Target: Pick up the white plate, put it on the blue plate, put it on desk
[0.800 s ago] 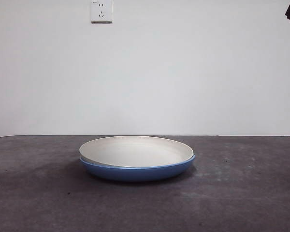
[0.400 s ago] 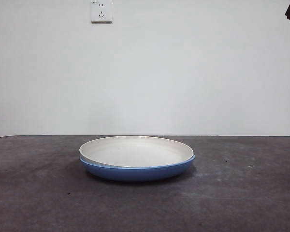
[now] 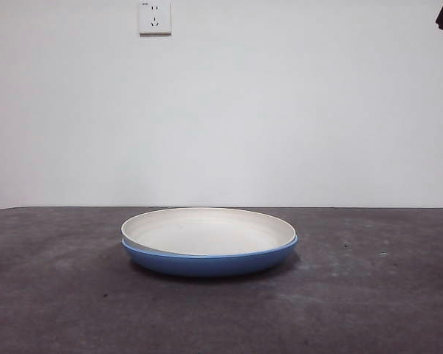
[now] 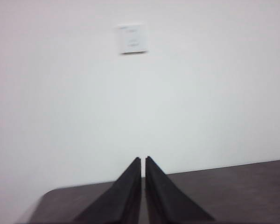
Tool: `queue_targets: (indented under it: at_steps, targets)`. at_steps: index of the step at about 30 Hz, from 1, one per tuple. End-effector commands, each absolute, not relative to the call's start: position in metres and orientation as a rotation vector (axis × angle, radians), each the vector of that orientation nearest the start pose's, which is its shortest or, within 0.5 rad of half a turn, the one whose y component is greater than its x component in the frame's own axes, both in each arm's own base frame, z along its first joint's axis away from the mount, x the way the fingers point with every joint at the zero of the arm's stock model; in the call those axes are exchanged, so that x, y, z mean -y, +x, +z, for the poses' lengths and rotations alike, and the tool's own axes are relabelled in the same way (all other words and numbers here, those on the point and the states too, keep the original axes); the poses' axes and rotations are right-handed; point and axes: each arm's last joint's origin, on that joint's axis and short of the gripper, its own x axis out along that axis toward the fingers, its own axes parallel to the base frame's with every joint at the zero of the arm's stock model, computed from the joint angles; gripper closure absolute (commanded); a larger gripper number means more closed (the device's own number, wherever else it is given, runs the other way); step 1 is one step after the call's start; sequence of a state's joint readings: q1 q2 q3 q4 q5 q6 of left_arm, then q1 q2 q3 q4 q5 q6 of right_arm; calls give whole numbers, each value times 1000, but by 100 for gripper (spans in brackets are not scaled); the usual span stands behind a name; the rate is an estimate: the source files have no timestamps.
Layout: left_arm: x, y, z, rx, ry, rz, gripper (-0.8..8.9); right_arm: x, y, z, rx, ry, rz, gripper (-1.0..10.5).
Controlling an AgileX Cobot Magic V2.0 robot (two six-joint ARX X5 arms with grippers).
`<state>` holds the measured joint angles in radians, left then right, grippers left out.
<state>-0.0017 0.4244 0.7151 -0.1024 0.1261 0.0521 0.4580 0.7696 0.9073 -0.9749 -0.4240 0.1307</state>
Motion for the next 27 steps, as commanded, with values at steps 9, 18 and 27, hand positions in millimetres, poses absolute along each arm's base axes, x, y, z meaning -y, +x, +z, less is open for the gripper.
queue_targets:
  at_steps: [9, 18, 27]
  targets:
    - [-2, 93, 262, 67, 83, -30, 798, -69, 110, 315, -890, 88, 789, 937]
    - [-2, 94, 197, -18, 66, -33, 798, -69, 110, 315, -890, 88, 789, 937]
    - [-3, 96, 165, -61, 62, -34, 798, -69, 110, 315, -890, 88, 789, 937]
